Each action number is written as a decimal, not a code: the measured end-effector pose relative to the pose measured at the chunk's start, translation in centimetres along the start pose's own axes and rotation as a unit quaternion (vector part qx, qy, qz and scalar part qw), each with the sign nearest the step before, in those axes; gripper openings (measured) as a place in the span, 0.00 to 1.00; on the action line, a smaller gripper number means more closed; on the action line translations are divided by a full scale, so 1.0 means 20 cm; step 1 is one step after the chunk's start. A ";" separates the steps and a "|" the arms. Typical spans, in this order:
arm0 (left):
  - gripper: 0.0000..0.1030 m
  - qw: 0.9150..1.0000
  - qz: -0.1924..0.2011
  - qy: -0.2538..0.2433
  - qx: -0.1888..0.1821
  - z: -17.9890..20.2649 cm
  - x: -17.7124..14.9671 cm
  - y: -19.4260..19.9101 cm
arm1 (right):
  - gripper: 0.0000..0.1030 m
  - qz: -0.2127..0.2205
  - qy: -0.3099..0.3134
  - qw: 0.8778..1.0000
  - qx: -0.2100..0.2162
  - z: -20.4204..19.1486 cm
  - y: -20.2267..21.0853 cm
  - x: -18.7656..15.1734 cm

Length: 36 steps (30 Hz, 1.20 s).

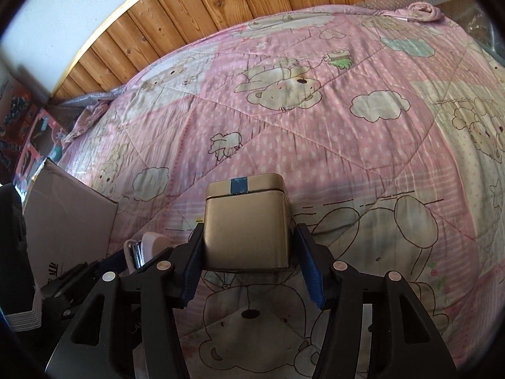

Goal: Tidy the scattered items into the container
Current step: 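Grasp the white stapler with the left tool while the right tool grasps the gold tin, then lift and carry the stapler and gold tin toward the cardboard box with both tools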

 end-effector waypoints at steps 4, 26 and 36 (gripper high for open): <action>0.48 1.000 0.000 0.021 -0.022 -0.03 -0.01 0.04 | 0.53 0.006 -0.006 1.000 0.003 0.00 0.07 0.00; 0.41 0.998 0.007 0.028 -0.056 -0.02 -0.25 0.38 | 0.53 -0.001 -0.029 0.999 0.017 -0.04 0.33 -0.24; 0.41 0.998 0.009 0.017 -0.060 0.01 -0.35 0.49 | 0.53 -0.012 -0.031 0.999 0.018 -0.06 0.40 -0.40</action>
Point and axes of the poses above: each gripper's, at about its wrist camera, not at the fingertips, and y roughly against the way its jaws point, z to its right, x to its top, the point moved 6 cm from there along -y, roughly the way its jaws point
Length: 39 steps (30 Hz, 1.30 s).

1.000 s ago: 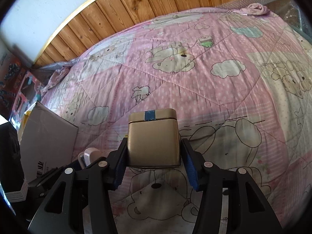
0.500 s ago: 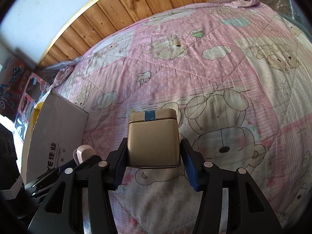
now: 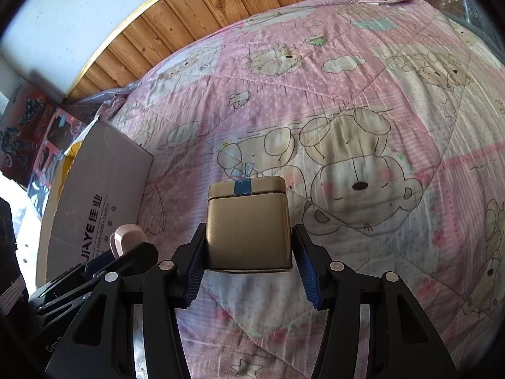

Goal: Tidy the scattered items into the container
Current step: 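Lift and carry the stapler and gold tin toward the cardboard box with both tools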

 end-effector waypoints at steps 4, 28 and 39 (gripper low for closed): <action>0.41 1.000 0.001 -0.007 0.000 0.02 -0.05 0.05 | 0.53 0.001 -0.001 1.000 0.000 0.00 0.04 -0.06; 0.41 0.999 0.025 -0.032 -0.009 0.06 -0.24 0.34 | 0.53 0.010 0.008 1.000 0.004 -0.06 0.27 -0.33; 0.41 0.999 0.033 -0.035 -0.015 0.03 -0.30 0.43 | 0.53 0.013 0.017 1.000 0.009 -0.11 0.35 -0.43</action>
Point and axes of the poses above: each gripper's, at about its wrist camera, not at the fingertips, and y roughly against the way its jaws point, z to its right, x to its top, the point moved 6 cm from there along -y, roughly the way its jaws point
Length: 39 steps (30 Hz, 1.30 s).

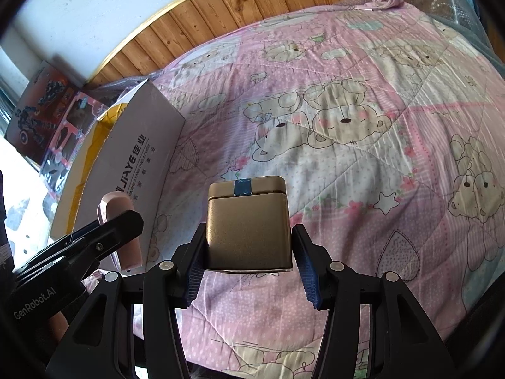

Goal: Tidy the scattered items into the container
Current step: 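Lift and carry the stapler and gold tin toward the cardboard box with both tools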

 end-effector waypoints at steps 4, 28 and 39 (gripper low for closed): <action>0.41 1.000 0.002 0.000 -0.004 -0.01 -0.02 0.03 | 0.53 0.001 0.005 1.000 0.004 -0.03 0.03 -0.03; 0.41 0.999 0.017 0.010 -0.027 -0.04 -0.08 0.18 | 0.53 0.015 0.040 0.999 0.025 -0.20 0.19 -0.14; 0.41 0.998 0.035 0.031 -0.034 -0.11 -0.06 0.28 | 0.53 0.022 0.050 0.998 0.026 -0.25 0.22 -0.13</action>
Point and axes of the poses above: each gripper's, at about its wrist camera, not at the fingertips, and y roughly against the way its jaws point, z to its right, x to its top, the point moved 6 cm from there along -y, roughly the way its jaws point
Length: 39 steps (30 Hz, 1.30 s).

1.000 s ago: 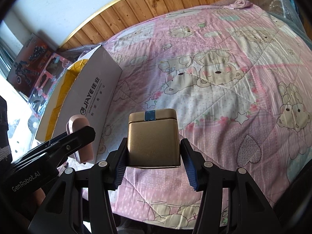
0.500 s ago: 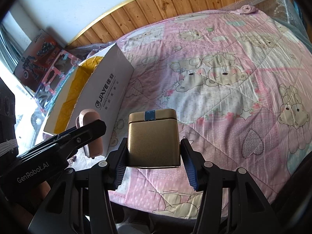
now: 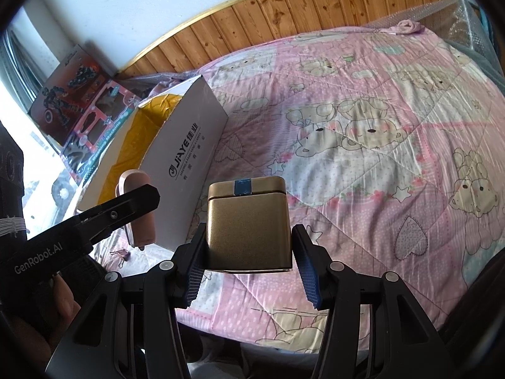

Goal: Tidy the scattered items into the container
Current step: 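Lift and carry the stapler and gold tin toward the cardboard box with both tools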

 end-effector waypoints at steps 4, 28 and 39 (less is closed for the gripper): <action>0.41 1.000 0.007 0.009 -0.002 -0.03 0.01 0.04 | 0.53 0.008 0.015 1.000 0.003 -0.05 0.01 0.01; 0.41 0.997 0.046 0.058 0.000 -0.28 0.12 0.19 | 0.53 0.028 0.068 0.997 0.027 -0.35 -0.01 0.14; 0.41 0.995 0.060 0.078 0.000 -0.39 0.17 0.24 | 0.53 0.031 0.093 0.994 0.044 -0.51 -0.02 0.19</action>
Point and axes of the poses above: each gripper's, at about its wrist camera, not at the fingertips, and y roughly against the way its jaws point, z to its right, x to its top, the point moved 6 cm from there along -y, roughly the way its jaws point
